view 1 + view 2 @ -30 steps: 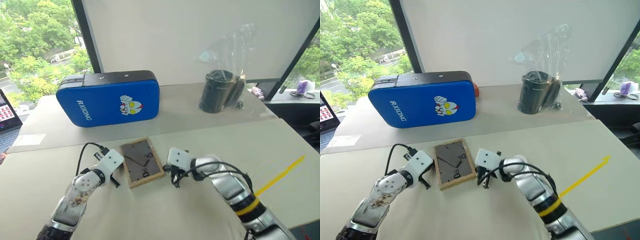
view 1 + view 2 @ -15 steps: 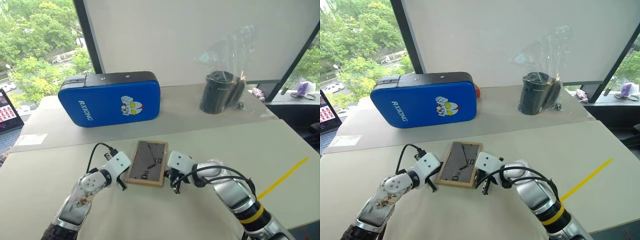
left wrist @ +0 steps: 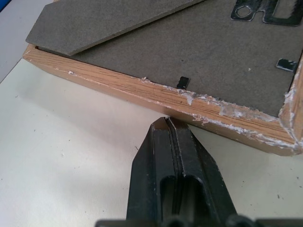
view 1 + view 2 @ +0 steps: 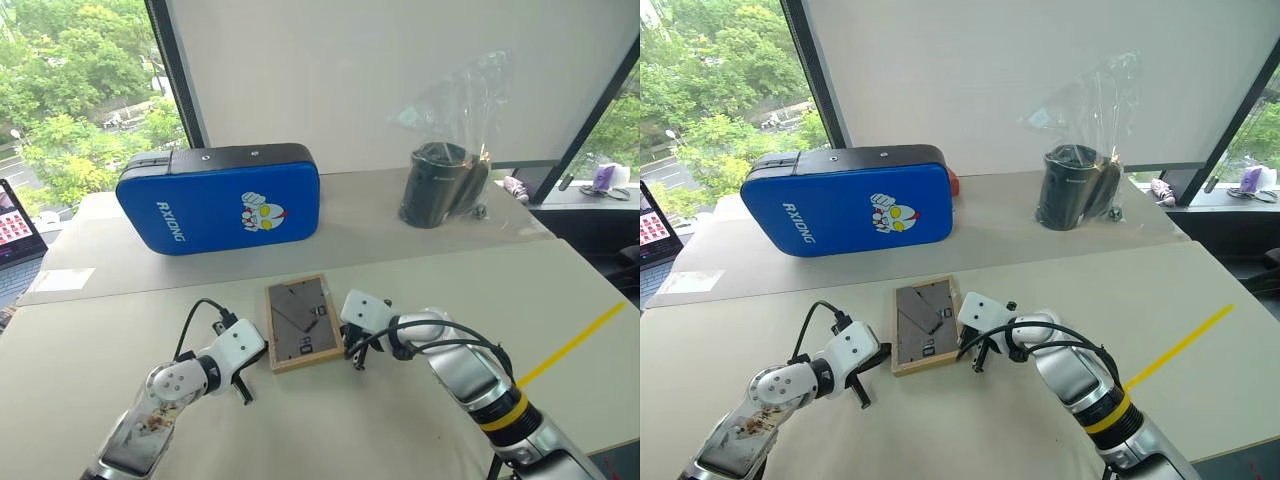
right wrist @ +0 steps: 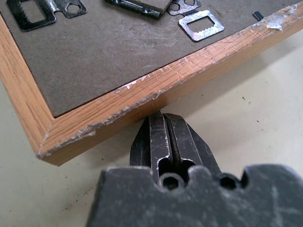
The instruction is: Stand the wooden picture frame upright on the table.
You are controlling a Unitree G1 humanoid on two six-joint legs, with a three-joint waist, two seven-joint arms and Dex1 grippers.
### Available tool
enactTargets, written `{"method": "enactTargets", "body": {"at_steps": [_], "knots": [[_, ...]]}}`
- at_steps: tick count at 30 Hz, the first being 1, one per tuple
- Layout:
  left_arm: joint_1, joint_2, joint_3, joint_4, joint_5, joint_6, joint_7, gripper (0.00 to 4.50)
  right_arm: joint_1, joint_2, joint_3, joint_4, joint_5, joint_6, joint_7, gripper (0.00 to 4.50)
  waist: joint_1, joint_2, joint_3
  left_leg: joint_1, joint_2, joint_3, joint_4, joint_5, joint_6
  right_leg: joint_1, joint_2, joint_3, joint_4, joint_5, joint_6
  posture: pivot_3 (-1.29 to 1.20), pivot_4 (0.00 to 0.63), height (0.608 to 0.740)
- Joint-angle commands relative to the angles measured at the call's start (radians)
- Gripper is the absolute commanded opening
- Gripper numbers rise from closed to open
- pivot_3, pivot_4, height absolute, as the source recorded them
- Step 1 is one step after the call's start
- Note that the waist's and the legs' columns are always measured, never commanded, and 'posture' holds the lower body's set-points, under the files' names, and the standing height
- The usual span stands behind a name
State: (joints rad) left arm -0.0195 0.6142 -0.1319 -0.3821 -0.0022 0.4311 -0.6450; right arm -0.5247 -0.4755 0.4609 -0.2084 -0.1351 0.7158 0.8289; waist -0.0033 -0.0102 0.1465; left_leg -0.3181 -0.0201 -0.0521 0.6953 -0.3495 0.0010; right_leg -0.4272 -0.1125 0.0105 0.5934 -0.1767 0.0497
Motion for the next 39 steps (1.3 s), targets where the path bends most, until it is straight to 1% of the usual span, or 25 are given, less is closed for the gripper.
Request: {"method": "enactTargets", "body": {"at_steps": [1,2,3,4,6,8,9,10,11,12,13,15,18,19,20,22,23,26,29,33,37,38,39], "knots": [[0.054,0.06,0.05,-0.025,-0.025,-0.03,-0.051,0.0,0.016,-0.058,-0.023,0.022,-0.01,-0.013,0.001,0.01,-0.003,0.0,0.0,0.0,0.0,0.0,0.0,0.0,0.0,0.0,0.0,0.0,0.0,0.0,0.0,0.0,0.15,0.74],[0.07,0.088,0.079,-0.028,-0.029,-0.075,-0.069,0.0,0.015,-0.078,-0.04,0.041,-0.012,-0.024,-0.001,0.01,-0.006,0.0,0.0,0.0,0.0,0.0,0.0,0.0,0.0,0.0,0.0,0.0,0.0,0.0,0.0,0.0,0.15,0.74],[0.084,0.111,0.105,-0.026,-0.034,-0.117,-0.085,0.51,0.014,-0.098,-0.052,0.06,-0.016,-0.036,-0.003,0.0,-0.008,0.0,0.0,0.0,0.0,0.0,-0.001,0.0,0.0,0.0,0.0,0.0,-0.001,0.0,0.0,0.0,0.15,0.74],[0.097,0.132,0.125,-0.018,-0.04,-0.16,-0.101,0.72,0.012,-0.116,-0.061,0.08,-0.019,-0.051,-0.007,0.0,-0.008,0.0,0.0,0.0,0.0,0.0,-0.001,0.0,0.0,-0.001,0.0,0.0,-0.001,0.0,0.0,0.0,0.15,0.74],[0.11,0.172,0.14,0.024,-0.021,-0.263,-0.116,1.54,0.005,-0.142,-0.073,0.118,-0.021,-0.08,-0.01,0.0,-0.004,0.0,0.001,-0.001,0.0,0.0,-0.001,0.0,0.001,-0.001,0.0,0.0,-0.001,0.0,0.0,0.0,0.15,0.74],[0.09,0.211,0.136,0.111,0.045,-0.433,-0.097,2.27,-0.005,-0.148,-0.086,0.145,-0.014,-0.101,-0.012,0.0,0.001,-0.001,0.001,-0.001,0.0,0.0,0.0,0.0,0.001,-0.001,0.0,0.0,-0.003,0.0,0.0,0.0,0.15,0.74],[0.061,0.234,0.121,0.18,0.105,-0.566,-0.063,2.69,-0.011,-0.142,-0.091,0.15,-0.005,-0.108,-0.009,0.0,0.004,-0.001,0.001,0.0,0.0,0.0,0.0,0.0,0.001,0.0,0.0,0.0,-0.005,0.0,0.0,0.0,0.15,0.74],[0.026,0.253,0.103,0.25,0.169,-0.698,-0.023,2.96,-0.018,-0.135,-0.091,0.152,0.0,-0.115,-0.005,0.0,0.006,-0.001,0.001,0.0,0.0,0.0,0.0,0.0,0.001,0.001,0.0,-0.001,-0.005,0.0,0.0,0.0,0.15,0.74],[-0.01,0.263,0.085,0.318,0.22,-0.814,0.013,3.39,-0.024,-0.127,-0.088,0.153,0.001,-0.118,-0.002,0.0,0.006,-0.001,0.001,0.0,0.0,0.0,0.0,0.0,0.0,0.001,0.0,-0.001,-0.005,0.0,0.0,0.0,0.15,0.74],[-0.045,0.267,0.069,0.383,0.258,-0.913,0.044,3.69,-0.029,-0.115,-0.085,0.153,0.004,-0.117,0.0,0.0,0.006,-0.001,0.001,0.0,0.0,0.0,0.0,0.0,0.0,0.0,0.0,-0.001,-0.005,0.0,-0.001,0.0,0.15,0.74],[-0.101,0.283,0.035,0.465,0.361,-1.051,0.125,4.09,-0.037,-0.095,-0.08,0.146,0.011,-0.109,0.002,0.0,0.005,-0.001,0.001,0.0,0.001,0.0,0.0,0.0,0.0,0.001,0.0,-0.001,-0.005,0.0,-0.001,0.0,0.15,0.74],[-0.195,0.294,-0.018,0.61,0.523,-1.256,0.265,4.09,-0.05,-0.061,-0.067,0.134,0.017,-0.094,0.004,0.0,0.002,-0.002,0.001,0.0,0.001,0.0,0.0,0.0,0.0,0.0,0.0,-0.001,-0.004,0.0,-0.001,0.0,0.15,0.74],[-0.317,0.29,-0.1,0.785,0.714,-1.434,0.442,4.09,-0.059,-0.015,-0.063,0.11,0.027,-0.062,0.005,0.0,-0.01,-0.002,0.001,-0.001,0.001,0.0,-0.001,0.001,-0.001,-0.002,0.001,-0.001,-0.002,0.001,-0.001,0.0,0.15,0.74],[-0.36,0.278,-0.137,0.831,0.779,-1.483,0.498,4.09,-0.065,-0.001,-0.057,0.104,0.025,-0.048,0.004,0.0,-0.012,-0.002,0.001,-0.001,0.001,0.0,-0.001,0.001,-0.002,-0.002,0.001,-0.001,0.001,0.001,-0.001,0.0,0.15,0.74],[-0.394,0.269,-0.164,0.87,0.83,-1.518,0.547,4.09,-0.069,0.009,-0.053,0.101,0.022,-0.038,0.004,0.0,-0.013,-0.002,0.001,-0.002,0.001,0.001,-0.001,0.004,-0.007,-0.003,0.001,-0.001,0.0,0.001,-0.001,0.0,0.15,0.74],[-0.45,0.249,-0.224,0.919,0.941,-1.567,0.653,4.09,-0.073,0.033,-0.039,0.085,0.026,-0.018,0.014,0.0,-0.012,-0.002,0.001,-0.003,0.0,0.001,-0.001,0.004,-0.007,-0.003,0.0,-0.001,0.0,0.001,0.0,0.0,0.15,0.74],[-0.469,0.232,-0.25,0.939,0.972,-1.587,0.688,4.09,-0.078,0.049,-0.027,0.08,0.026,-0.008,0.015,0.0,-0.012,-0.002,0.001,-0.003,0.0,0.001,-0.001,0.004,-0.006,-0.003,0.0,-0.001,0.0,0.001,0.0,0.0,0.15,0.74],[-0.504,0.204,-0.298,0.976,1.02,-1.62,0.754,4.09,-0.09,0.081,-0.011,0.076,0.022,0.018,0.009,0.0,-0.008,-0.001,0.001,-0.002,0.0,0.001,-0.001,0.003,-0.006,-0.002,0.0,-0.001,0.0,0.0,0.001,0.0,0.15,0.74],[-0.512,0.172,-0.321,0.982,1.007,-1.652,0.775,4.09,-0.094,0.107,0.001,0.072,0.022,0.032,0.003,0.0,-0.007,0.0,0.0,-0.002,0.0,0.001,-0.001,0.003,-0.006,-0.002,0.0,-0.002,0.0,0.0,0.001,0.0,0.15,0.74],[-0.495,0.169,-0.326,0.985,0.964,-1.694,0.772,4.09,-0.089,0.102,-0.005,0.07,0.016,0.047,-0.004,0.0,-0.009,0.0,0.0,-0.002,0.0,0.001,-0.001,0.003,-0.006,-0.002,0.0,-0.001,0.0,0.0,0.001,0.0,0.15,0.74],[-0.47,0.19,-0.316,0.976,0.936,-1.723,0.772,3.05,-0.084,0.085,-0.018,0.075,0.016,0.053,-0.007,0.0,-0.013,0.0,0.0,-0.002,0.0,0.001,-0.001,0.003,-0.006,-0.003,0.0,-0.001,0.0,0.0,0.001,0.0,0.15,0.74],[-0.463,0.196,-0.315,0.968,0.934,-1.723,0.769,2.61,-0.086,0.082,-0.024,0.082,0.016,0.055,-0.011,0.0,-0.014,0.0,0.0,-0.003,0.0,0.001,-0.002,0.003,-0.006,-0.004,0.0,-0.001,0.0,0.0,0.001,0.0,0.15,0.74],[-0.453,0.203,-0.312,0.959,0.938,-1.722,0.772,2.31,-0.089,0.079,-0.034,0.092,0.017,0.056,-0.016,0.0,-0.015,0.0,0.0,-0.003,0.0,0.001,-0.001,0.003,-0.006,-0.005,0.0,-0.001,0.001,0.0,0.001,0.0,0.15,0.74]]}}
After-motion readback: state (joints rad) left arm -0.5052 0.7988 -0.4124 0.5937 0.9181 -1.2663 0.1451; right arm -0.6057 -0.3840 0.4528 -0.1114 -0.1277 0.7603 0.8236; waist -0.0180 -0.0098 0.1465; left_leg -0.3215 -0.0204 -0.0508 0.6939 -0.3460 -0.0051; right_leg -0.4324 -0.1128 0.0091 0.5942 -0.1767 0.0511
